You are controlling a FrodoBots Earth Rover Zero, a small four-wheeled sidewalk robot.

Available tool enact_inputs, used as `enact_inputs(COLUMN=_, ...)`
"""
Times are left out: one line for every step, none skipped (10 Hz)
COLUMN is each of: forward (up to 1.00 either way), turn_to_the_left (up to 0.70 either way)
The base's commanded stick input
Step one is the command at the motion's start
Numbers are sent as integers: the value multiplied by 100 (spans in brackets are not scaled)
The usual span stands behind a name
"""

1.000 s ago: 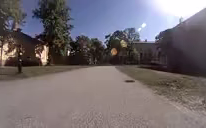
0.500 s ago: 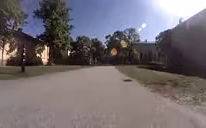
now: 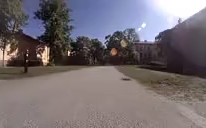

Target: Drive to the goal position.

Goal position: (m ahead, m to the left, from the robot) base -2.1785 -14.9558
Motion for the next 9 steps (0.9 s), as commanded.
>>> enact_inputs(forward=-45, turn_to_the_left=0)
enact_inputs(forward=-45, turn_to_the_left=0)
enact_inputs(forward=-45, turn_to_the_left=0)
enact_inputs(forward=-45, turn_to_the_left=0)
enact_inputs(forward=-45, turn_to_the_left=0)
enact_inputs(forward=-45, turn_to_the_left=0)
enact_inputs(forward=-45, turn_to_the_left=0)
enact_inputs(forward=-45, turn_to_the_left=0)
enact_inputs(forward=-45, turn_to_the_left=0)
